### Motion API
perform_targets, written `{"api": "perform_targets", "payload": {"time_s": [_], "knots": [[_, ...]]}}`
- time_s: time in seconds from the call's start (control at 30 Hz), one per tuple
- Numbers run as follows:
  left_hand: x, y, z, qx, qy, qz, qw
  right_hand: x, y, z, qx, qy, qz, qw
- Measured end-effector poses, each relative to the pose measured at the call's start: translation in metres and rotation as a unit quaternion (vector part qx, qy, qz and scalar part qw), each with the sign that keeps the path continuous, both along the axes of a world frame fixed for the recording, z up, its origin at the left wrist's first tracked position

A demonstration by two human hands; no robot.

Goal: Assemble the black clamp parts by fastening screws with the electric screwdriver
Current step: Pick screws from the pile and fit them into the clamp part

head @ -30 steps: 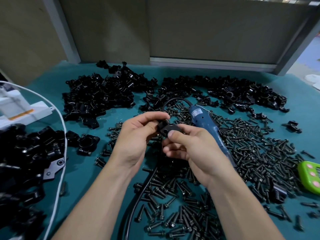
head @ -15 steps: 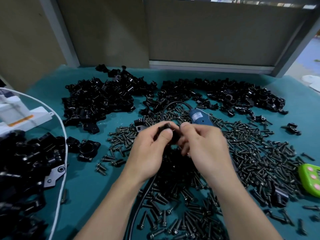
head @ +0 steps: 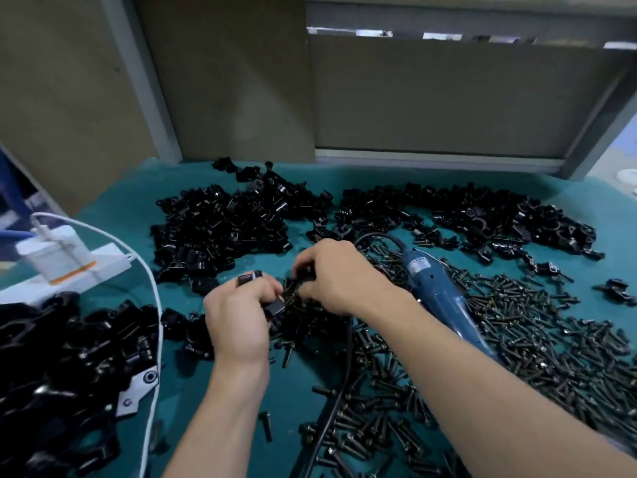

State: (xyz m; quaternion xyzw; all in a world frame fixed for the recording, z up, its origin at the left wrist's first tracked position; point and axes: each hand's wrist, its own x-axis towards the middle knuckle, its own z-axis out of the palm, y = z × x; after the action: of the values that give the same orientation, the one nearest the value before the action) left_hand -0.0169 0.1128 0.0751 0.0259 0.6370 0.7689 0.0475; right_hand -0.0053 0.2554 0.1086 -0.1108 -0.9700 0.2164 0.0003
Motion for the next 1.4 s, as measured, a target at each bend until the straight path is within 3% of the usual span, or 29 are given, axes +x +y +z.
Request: {"api": "perform_targets", "payload": {"time_s": [0.07,0.13,0.17,0.23,0.27,0.3,0.47,0.63,0.77,0.93,1.1,1.2,1.3,1.33,1.4], "knots": [[-0.002,0.001,0.001,0.032,-0.01,0.01,0.999,0.011,0.006,0.002,-0.061,0.072,-0.061,0.994],[0.0,0.006,0.001,0.005,0.008,-0.012,1.0,0.032,0.012,0.005,-0.22,0.144,-0.121,0.957],[0.003,0.009,0.001,-0.014,0.021,-0.03,0.999,0.047,0.013,0.008,-0.341,0.174,-0.133,0.914],[0.008,0.015,-0.001,-0.049,0.055,-0.071,0.995,0.075,0.009,0.012,-0.567,0.19,-0.129,0.791],[0.011,0.019,-0.002,-0.065,0.073,-0.092,0.991,0.088,0.007,0.01,-0.631,0.185,-0.132,0.741],[0.015,0.022,-0.002,-0.082,0.091,-0.112,0.986,0.099,0.005,0.007,-0.655,0.182,-0.139,0.72],[0.026,0.027,-0.005,-0.135,0.158,-0.117,0.971,0.119,0.001,-0.009,-0.626,0.198,-0.19,0.73],[0.025,0.022,0.002,0.013,0.133,-0.057,0.989,0.074,-0.004,-0.001,-0.338,0.135,-0.202,0.909],[0.021,0.017,0.002,0.048,0.116,-0.033,0.991,0.012,-0.001,0.002,-0.21,0.061,-0.101,0.971],[0.017,0.017,0.001,0.03,0.093,-0.045,0.994,-0.035,0.027,-0.001,0.028,0.038,-0.128,0.991],[0.015,0.019,0.001,0.013,0.081,-0.064,0.995,-0.054,0.029,-0.007,0.134,0.005,-0.054,0.989],[0.013,0.018,0.001,0.007,0.079,-0.065,0.995,-0.044,0.023,-0.01,0.1,0.056,-0.063,0.991],[0.013,0.017,0.0,0.007,0.077,-0.072,0.994,-0.015,0.018,-0.003,-0.069,0.124,-0.111,0.984],[0.014,0.018,0.0,0.004,0.076,-0.074,0.994,0.0,0.017,0.002,-0.168,0.15,-0.132,0.965],[0.016,0.02,-0.001,-0.008,0.08,-0.079,0.994,0.035,0.013,0.01,-0.412,0.182,-0.147,0.881]]}}
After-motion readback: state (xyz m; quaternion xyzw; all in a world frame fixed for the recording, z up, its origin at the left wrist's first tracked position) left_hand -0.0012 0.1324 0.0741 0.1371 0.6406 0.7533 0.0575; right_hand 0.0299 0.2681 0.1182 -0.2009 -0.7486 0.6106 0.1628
